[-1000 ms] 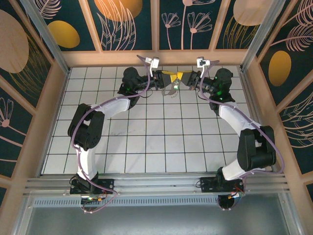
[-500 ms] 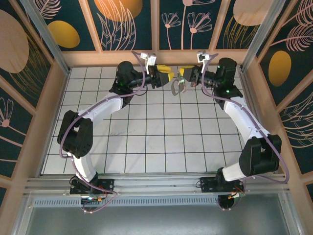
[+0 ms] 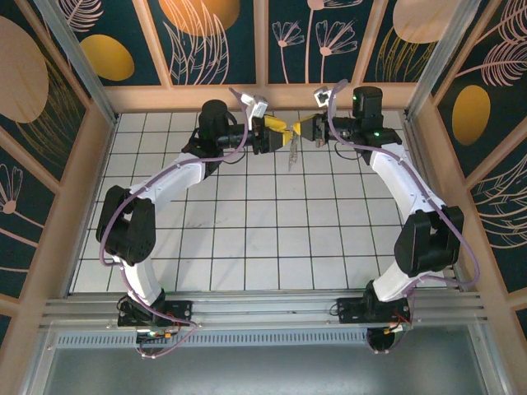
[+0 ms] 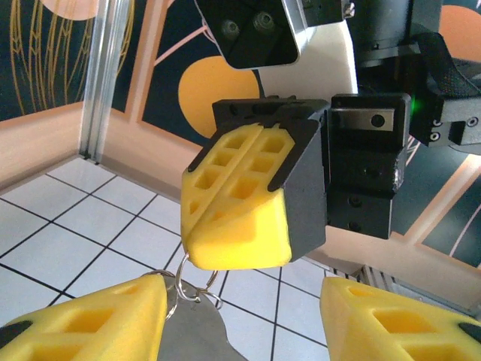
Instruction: Put the keys on the keyring
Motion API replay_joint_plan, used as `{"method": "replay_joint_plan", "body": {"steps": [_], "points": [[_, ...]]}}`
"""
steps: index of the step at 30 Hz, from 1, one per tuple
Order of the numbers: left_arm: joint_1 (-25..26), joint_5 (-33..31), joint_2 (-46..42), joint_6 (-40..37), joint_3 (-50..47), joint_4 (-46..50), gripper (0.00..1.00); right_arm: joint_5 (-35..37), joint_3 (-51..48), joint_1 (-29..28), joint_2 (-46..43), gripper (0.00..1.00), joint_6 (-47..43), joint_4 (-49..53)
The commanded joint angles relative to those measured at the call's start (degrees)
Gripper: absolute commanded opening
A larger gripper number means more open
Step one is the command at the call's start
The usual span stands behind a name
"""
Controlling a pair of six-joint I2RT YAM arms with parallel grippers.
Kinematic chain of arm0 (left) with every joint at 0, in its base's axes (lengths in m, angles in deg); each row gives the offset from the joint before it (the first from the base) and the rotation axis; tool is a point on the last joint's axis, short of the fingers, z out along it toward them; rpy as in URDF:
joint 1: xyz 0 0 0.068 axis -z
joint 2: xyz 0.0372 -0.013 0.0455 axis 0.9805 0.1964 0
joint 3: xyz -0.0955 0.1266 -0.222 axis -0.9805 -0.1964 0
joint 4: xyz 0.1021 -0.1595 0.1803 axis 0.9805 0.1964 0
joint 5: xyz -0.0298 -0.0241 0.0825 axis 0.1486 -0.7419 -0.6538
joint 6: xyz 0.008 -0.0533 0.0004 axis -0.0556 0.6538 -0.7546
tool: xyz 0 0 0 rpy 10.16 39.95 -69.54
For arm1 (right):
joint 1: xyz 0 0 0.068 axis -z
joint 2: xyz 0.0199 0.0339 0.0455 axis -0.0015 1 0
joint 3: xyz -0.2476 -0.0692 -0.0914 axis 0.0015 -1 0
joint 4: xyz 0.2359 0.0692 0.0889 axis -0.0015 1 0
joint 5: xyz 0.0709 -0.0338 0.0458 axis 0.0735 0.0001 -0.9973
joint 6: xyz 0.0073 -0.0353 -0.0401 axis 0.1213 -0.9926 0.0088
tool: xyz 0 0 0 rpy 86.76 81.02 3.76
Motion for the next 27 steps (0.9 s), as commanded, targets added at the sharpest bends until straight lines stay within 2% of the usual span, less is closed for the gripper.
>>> {"method": "replay_joint_plan", "body": {"steps": [1, 15, 27], "points": [[-0.89, 2.63, -0.10, 0.11, -1.28, -3.14, 0.55, -3.15, 1.78, -0.21, -0.89, 0.00, -2.09, 0.67], [-1.84, 8.01, 4.61, 12.44, -1.05, -17.92, 0.51, -7.61, -0.82, -0.08, -0.87, 0.00, 1.74, -5.00], [-1.53, 9.05, 7.47, 19.63, 0.06, -26.48, 0.49, -9.62, -1.92, -0.28, -0.61, 0.00, 3.86, -7.94]]}}
